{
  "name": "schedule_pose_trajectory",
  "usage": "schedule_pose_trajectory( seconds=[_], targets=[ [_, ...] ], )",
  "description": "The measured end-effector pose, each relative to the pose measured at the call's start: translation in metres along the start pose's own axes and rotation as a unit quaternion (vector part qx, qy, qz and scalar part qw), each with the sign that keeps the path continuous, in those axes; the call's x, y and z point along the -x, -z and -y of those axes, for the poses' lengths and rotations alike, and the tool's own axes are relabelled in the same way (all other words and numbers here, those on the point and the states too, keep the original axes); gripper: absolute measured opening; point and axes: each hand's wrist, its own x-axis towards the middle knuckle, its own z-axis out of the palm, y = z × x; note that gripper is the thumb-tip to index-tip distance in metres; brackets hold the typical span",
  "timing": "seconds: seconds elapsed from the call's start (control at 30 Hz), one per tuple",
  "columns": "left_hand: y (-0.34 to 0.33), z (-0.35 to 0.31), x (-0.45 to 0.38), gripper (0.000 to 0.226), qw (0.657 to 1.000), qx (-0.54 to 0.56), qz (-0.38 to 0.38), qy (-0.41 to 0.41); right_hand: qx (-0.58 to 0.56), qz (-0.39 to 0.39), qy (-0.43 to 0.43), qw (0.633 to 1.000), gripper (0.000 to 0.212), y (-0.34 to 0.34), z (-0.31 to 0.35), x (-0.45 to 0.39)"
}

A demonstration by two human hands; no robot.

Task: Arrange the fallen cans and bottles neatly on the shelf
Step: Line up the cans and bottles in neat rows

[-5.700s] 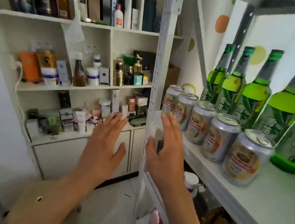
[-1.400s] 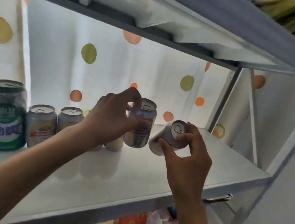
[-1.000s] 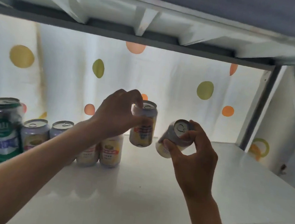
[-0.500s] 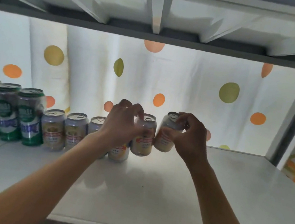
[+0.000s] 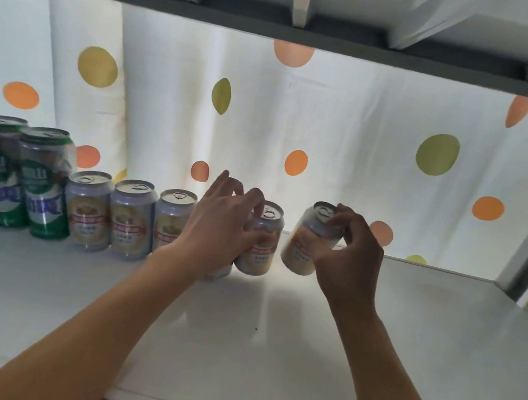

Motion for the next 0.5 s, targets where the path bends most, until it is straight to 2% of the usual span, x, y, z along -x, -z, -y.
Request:
schedule_pose_trajectory(
  seconds=[0.2, 0.43, 0.5],
  targets=[
    [-0.004, 0.008, 0.002, 0.048, 0.999, -0.028, 0.023, -0.018, 0.005, 0.024, -0.016, 1.0, 0.038, -0.003, 0.002, -0.004],
    [-0.001, 0.013, -0.001, 0.064, 0.993, -0.082, 0.064, -0.054, 0.024, 0.036, 0.016, 0.999, 0.038, -0.008, 0.002, -0.001],
    [0.0, 0.014, 0.001, 0.063, 0.993, -0.081, 0.064, -0.061, 0.02, 0.036, 0.022, 0.999, 0.038, -0.008, 0.003, -0.002]
  ],
)
